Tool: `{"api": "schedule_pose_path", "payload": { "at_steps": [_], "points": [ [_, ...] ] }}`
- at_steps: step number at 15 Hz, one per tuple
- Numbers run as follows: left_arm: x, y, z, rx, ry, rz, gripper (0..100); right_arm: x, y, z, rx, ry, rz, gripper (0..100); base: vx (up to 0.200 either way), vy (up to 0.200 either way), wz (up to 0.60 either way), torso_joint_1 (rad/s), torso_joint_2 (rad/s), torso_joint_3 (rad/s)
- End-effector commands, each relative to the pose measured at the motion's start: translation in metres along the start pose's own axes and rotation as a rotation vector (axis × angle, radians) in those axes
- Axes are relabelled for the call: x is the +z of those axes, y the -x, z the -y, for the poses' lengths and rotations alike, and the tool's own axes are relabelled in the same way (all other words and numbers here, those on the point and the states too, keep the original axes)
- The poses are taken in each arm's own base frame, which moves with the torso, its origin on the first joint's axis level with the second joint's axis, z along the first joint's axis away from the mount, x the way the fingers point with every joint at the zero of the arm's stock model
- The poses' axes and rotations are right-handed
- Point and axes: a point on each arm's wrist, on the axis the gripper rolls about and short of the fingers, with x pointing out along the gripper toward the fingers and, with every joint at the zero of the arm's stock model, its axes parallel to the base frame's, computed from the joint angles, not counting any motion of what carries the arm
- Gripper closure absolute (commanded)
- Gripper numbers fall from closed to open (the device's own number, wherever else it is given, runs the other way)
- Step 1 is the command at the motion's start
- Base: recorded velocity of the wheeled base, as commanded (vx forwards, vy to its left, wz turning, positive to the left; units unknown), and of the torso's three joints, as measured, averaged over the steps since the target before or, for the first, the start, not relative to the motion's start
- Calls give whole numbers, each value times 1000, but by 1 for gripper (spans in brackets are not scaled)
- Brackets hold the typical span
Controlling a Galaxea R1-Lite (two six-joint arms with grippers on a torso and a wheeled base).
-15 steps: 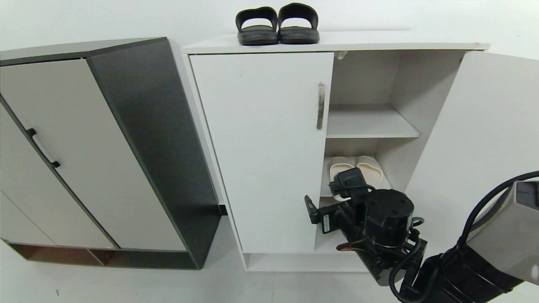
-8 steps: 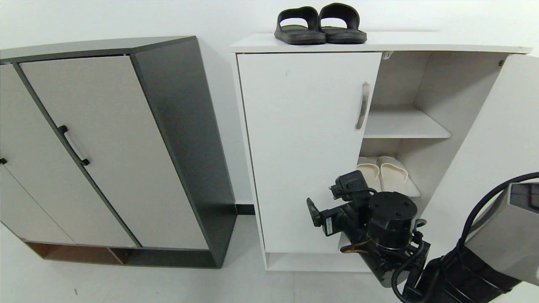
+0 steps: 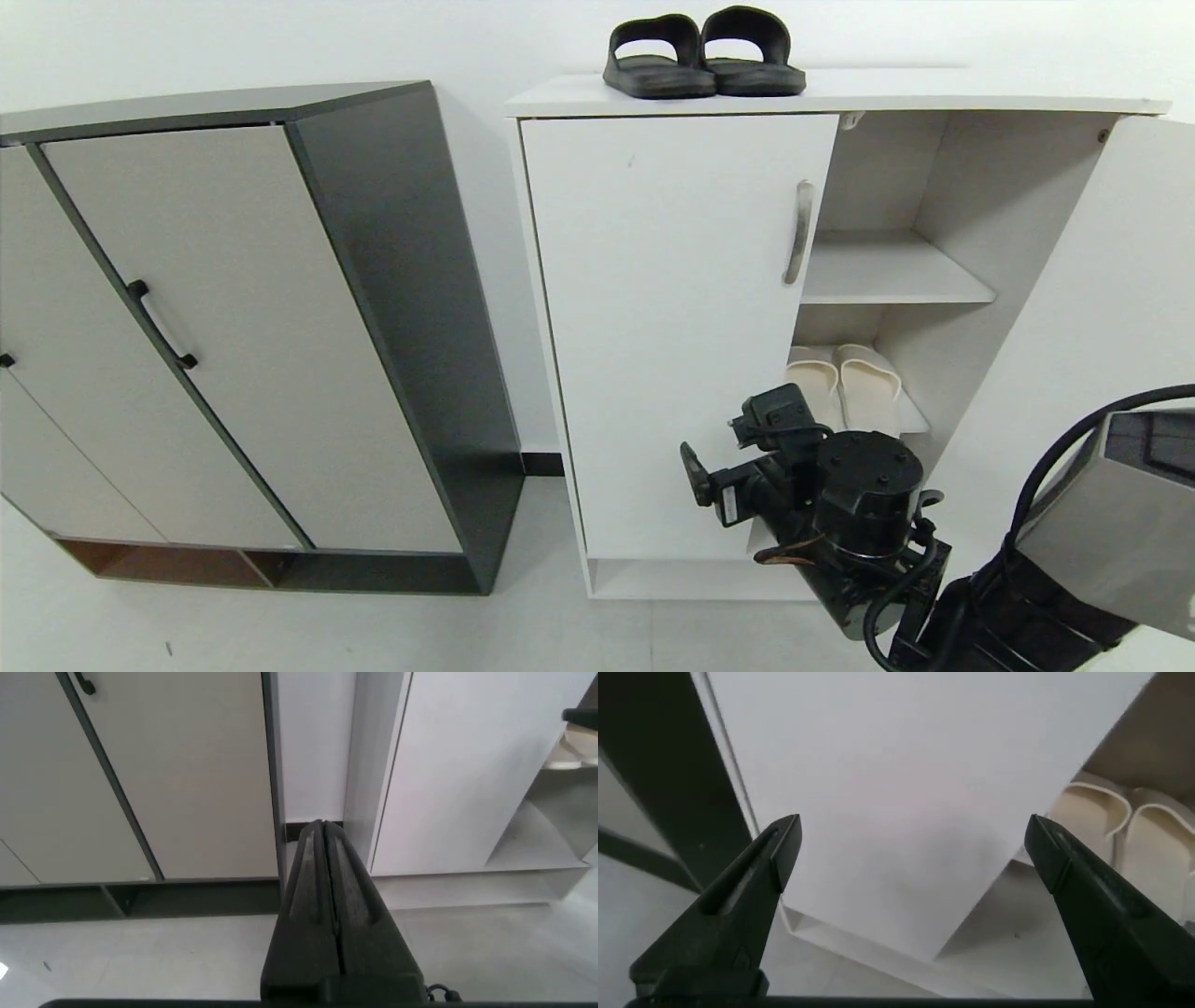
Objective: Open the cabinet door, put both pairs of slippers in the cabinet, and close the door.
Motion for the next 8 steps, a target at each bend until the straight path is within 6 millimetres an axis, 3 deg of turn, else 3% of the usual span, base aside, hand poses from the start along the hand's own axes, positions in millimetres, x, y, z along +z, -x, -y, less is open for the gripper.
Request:
{"api": "schedule_pose_path", "payload": {
  "at_steps": [1, 8],
  "points": [
    [0, 0, 0, 0, 0, -2, 100, -3, 0, -1, 9, 4, -9, 0, 0, 0, 0, 0, 0, 0],
    [0, 0, 0, 0, 0, -2, 100, -4, -1, 0, 9, 19, -10, 0, 0, 0, 0, 0, 0, 0]
  ]
}}
